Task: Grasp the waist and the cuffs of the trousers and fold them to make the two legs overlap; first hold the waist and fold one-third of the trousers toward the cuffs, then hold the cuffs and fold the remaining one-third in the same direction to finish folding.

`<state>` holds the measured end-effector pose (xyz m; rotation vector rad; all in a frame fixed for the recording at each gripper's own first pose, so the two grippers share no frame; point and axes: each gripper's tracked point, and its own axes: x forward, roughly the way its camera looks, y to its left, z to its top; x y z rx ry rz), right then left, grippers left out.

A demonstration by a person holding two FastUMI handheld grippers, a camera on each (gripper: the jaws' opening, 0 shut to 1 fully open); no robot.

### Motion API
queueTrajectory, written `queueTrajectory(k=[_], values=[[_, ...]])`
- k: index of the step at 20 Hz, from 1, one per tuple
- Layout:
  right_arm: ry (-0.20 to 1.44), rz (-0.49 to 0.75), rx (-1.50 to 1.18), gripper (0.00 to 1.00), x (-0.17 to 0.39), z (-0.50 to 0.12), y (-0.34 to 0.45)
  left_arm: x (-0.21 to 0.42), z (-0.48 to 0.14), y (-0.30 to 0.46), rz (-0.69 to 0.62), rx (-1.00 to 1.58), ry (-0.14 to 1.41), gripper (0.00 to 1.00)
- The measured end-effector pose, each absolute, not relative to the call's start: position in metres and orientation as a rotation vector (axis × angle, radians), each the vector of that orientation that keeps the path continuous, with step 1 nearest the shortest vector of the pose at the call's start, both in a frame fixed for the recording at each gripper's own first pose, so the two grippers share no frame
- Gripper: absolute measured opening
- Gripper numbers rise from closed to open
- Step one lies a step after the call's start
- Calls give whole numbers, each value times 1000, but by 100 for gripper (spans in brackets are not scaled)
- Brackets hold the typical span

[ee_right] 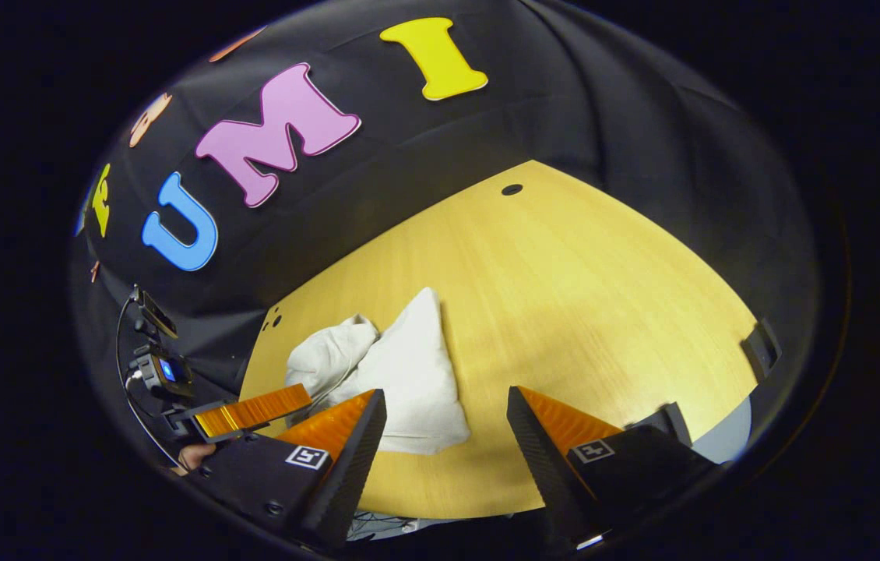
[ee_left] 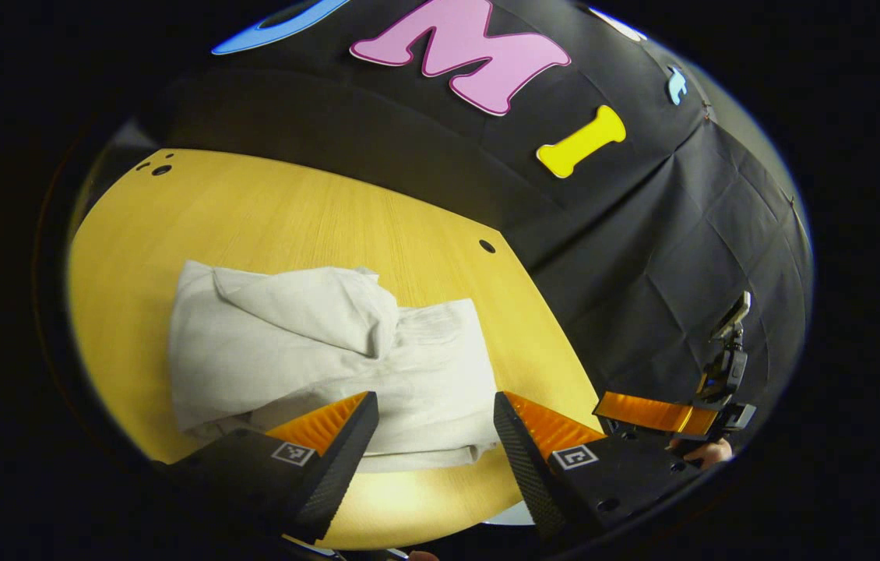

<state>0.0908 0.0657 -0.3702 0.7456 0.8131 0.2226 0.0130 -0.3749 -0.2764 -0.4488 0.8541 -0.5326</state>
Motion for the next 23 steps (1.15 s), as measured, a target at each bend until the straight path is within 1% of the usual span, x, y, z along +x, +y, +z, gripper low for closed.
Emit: queueTrajectory(k=[13,23], values=[[842,407,707,96,105,-346,156,6,-274,-283,-386,-390,833,95],[856,457,687,96,107,-343,182,-4,-282,-247,-303,-397,848,95]])
